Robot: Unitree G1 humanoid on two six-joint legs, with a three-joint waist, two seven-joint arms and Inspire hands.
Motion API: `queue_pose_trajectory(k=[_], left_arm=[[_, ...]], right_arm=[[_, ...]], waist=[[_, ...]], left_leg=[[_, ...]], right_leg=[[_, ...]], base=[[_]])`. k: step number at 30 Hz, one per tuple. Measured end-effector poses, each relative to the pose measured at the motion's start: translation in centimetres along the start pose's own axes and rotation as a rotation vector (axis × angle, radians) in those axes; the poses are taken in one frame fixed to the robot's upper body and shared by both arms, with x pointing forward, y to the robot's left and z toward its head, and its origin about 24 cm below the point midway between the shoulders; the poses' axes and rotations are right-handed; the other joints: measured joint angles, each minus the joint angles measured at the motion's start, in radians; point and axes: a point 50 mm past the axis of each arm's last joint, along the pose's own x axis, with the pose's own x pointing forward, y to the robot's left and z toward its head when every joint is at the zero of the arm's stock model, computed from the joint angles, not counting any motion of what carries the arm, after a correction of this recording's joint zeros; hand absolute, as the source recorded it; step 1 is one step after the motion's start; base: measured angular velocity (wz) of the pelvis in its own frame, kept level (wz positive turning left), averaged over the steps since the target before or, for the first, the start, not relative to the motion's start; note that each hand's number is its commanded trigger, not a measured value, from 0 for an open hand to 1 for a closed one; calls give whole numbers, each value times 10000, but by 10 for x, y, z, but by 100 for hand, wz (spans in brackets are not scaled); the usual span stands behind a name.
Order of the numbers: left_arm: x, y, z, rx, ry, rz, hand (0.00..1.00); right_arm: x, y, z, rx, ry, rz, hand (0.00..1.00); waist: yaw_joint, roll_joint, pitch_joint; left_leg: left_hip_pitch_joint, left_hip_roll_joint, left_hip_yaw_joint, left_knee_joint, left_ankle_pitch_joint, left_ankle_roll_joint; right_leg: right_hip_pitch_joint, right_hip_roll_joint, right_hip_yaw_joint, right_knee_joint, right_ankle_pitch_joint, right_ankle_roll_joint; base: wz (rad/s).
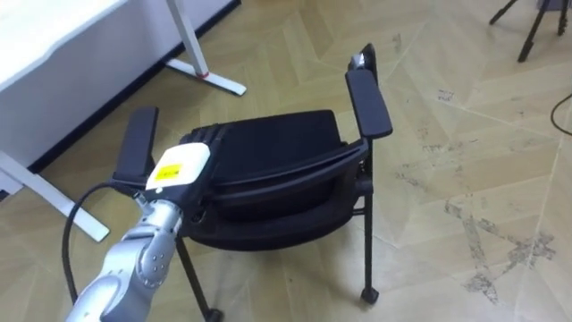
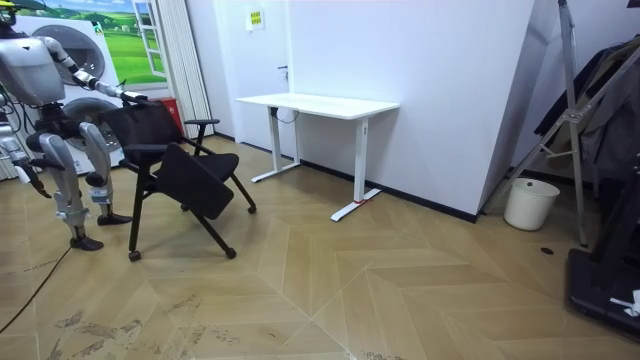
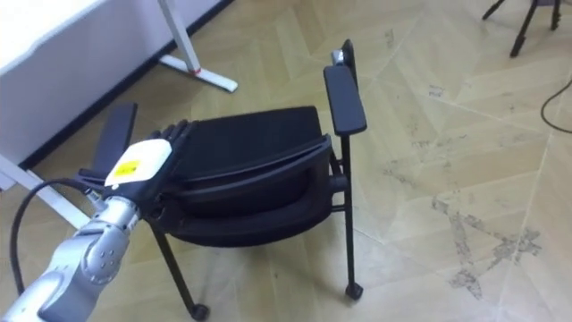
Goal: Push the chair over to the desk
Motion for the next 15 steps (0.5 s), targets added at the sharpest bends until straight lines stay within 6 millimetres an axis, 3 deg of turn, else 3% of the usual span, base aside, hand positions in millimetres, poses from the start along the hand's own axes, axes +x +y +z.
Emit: queue_pose_trajectory(k=[5,10,15], left_arm=[[3,-2,-10,22,432,-6,0],[3,-1,-14,-453,653,40,0],[0,-4,-20,-565,867,57,0]], right_arm=[[-1,-3,-1,200,33,-122,0],[-1,-5,-4,236,90,-143,0],[-1,-5,-3,263,48,-200,0]], waist=[[-217,-10,-8],[-176,-15,-56],[-156,11,-167]], left_leg=[[95,0,329,4,1,0],[123,-2,474,9,1,1],[148,2,488,36,2,1]], right_leg=[[-72,-10,120,0,-17,30],[-105,-9,219,10,9,47],[-87,-3,266,6,13,42]], base=[[-5],[-5],[-2]])
